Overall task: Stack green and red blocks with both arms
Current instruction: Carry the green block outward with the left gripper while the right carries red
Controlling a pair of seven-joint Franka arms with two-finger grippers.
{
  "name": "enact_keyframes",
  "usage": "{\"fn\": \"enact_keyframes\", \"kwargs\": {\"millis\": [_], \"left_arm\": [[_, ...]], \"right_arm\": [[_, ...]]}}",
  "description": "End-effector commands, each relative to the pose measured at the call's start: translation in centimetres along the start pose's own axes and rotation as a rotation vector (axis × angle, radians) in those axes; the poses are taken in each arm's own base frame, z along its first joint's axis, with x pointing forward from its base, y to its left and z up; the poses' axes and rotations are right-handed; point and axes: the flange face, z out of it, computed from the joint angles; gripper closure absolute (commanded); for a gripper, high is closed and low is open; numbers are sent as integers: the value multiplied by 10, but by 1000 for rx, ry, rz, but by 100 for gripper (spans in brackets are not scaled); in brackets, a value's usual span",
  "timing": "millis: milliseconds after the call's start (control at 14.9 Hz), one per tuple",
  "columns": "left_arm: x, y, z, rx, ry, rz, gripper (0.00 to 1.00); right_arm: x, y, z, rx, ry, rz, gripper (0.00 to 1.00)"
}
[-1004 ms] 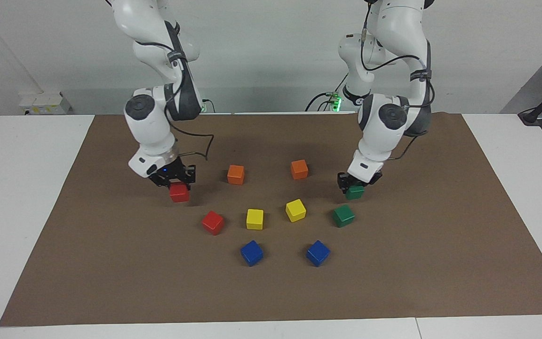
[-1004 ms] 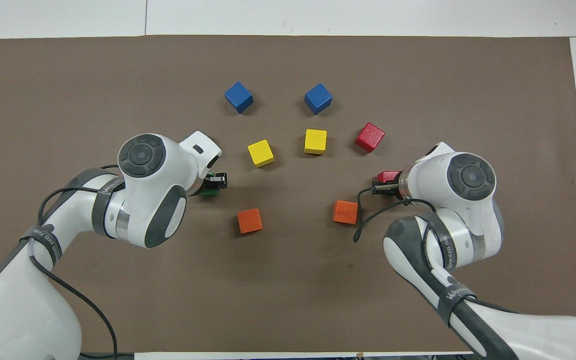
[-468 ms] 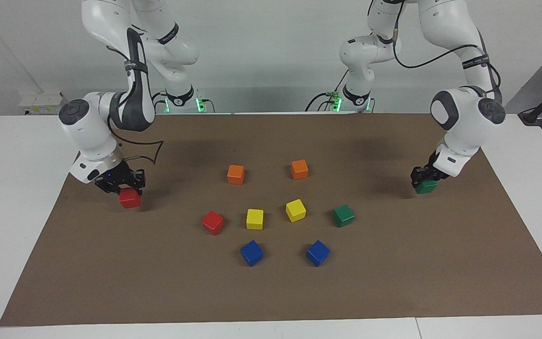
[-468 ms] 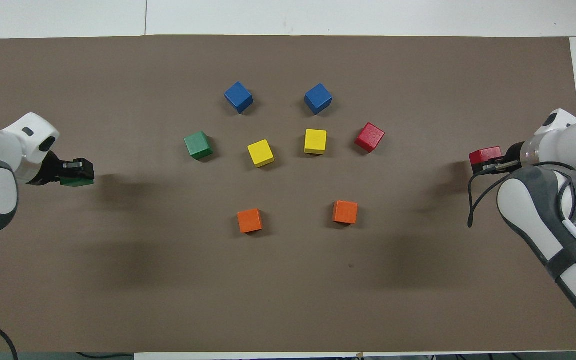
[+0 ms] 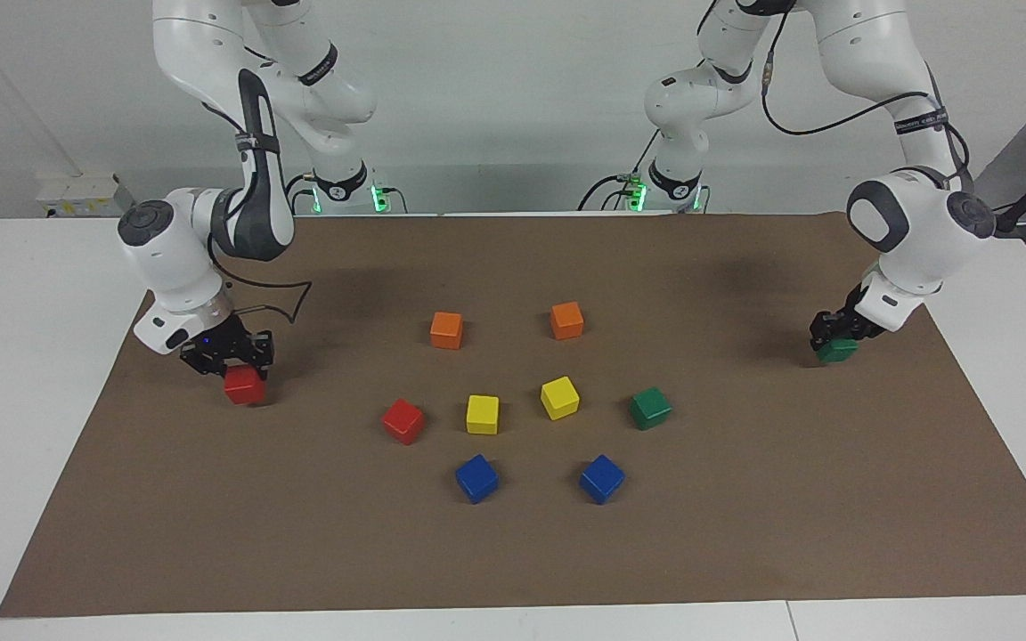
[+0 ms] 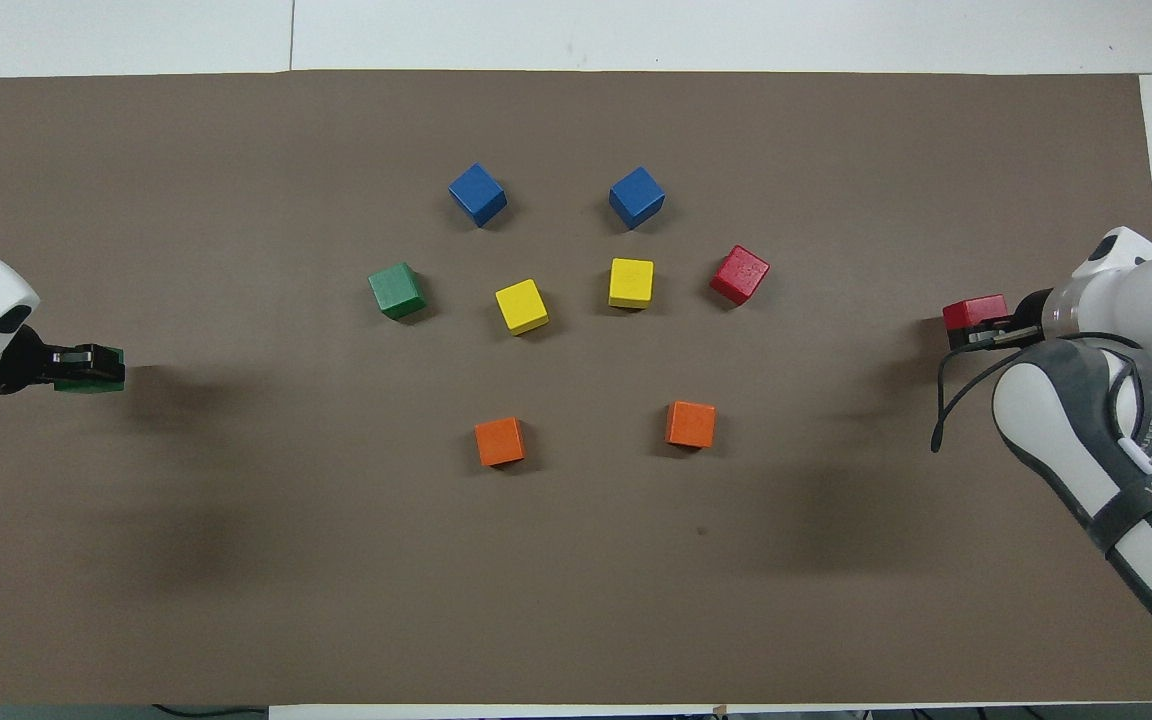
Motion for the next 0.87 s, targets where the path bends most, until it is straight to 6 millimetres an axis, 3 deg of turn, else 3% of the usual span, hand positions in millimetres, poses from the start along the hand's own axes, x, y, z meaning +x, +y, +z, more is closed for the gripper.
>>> {"fn": "enact_keyframes", "kwargs": {"millis": [0,803], "left_arm": [[2,-3,12,1,19,20,100],[-3,-4,28,16,61,17,100]], "right_arm": [[-3,3,6,2,7,7,100],[-3,-1,13,3,11,59,100]]}}
